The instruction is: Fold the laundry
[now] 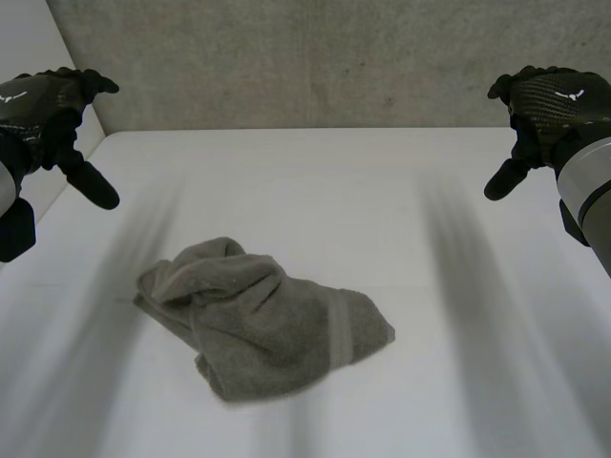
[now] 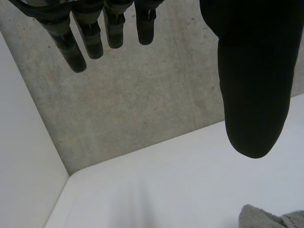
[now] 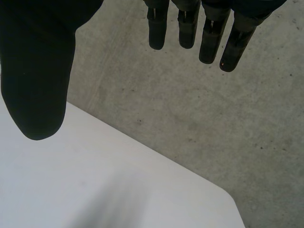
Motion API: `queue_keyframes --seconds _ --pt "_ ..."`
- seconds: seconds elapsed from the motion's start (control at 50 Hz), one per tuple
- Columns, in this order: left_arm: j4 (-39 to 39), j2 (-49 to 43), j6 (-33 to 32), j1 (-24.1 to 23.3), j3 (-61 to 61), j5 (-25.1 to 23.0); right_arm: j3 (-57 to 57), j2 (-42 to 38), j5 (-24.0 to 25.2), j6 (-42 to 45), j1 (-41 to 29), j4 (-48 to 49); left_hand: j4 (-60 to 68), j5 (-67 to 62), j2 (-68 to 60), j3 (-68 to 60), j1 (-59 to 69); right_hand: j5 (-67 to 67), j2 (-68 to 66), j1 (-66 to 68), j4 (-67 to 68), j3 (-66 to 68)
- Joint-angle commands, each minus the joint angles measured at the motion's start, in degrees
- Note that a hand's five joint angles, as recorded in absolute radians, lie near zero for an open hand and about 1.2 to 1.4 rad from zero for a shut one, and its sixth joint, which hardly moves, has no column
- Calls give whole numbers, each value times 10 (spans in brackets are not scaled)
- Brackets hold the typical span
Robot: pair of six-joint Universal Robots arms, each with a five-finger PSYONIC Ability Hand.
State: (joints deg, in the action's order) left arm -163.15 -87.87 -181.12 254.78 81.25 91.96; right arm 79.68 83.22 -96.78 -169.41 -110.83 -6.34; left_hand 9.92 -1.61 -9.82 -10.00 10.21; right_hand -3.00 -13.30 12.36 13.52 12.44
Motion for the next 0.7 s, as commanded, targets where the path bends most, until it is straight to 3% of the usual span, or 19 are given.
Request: queue_keyframes --seconds 0.02,0.1,0.18,0.24,0.42,0.7 --pt "-22 4 -2 4 24 -17 -1 -2 13 10 -1 2 3 14 -4 -2 0 30 33 -24 -35 -24" --pt "-45 -1 -5 10 42 -36 -7 -10 43 33 -2 -18 5 12 -6 -4 2 30 33 -24 -35 -24" --pt "-95 -25 -31 47 78 -86 -20 -56 125 55 -6 -101 3 14 -4 -2 0 30 33 -24 -35 -24" --pt "-127 -84 -73 71 94 -128 -45 -101 175 16 -9 -148 3 14 -4 -2 0 30 33 -24 -35 -24" --pt "-137 -208 -177 85 97 -168 -88 -224 322 -97 -11 -152 3 14 -4 -2 0 30 33 -24 -35 -24" --pt "-138 -247 -186 86 136 -195 -151 -360 324 -117 -94 -126 42 -25 -43 -41 39 30 33 -24 -35 -24"
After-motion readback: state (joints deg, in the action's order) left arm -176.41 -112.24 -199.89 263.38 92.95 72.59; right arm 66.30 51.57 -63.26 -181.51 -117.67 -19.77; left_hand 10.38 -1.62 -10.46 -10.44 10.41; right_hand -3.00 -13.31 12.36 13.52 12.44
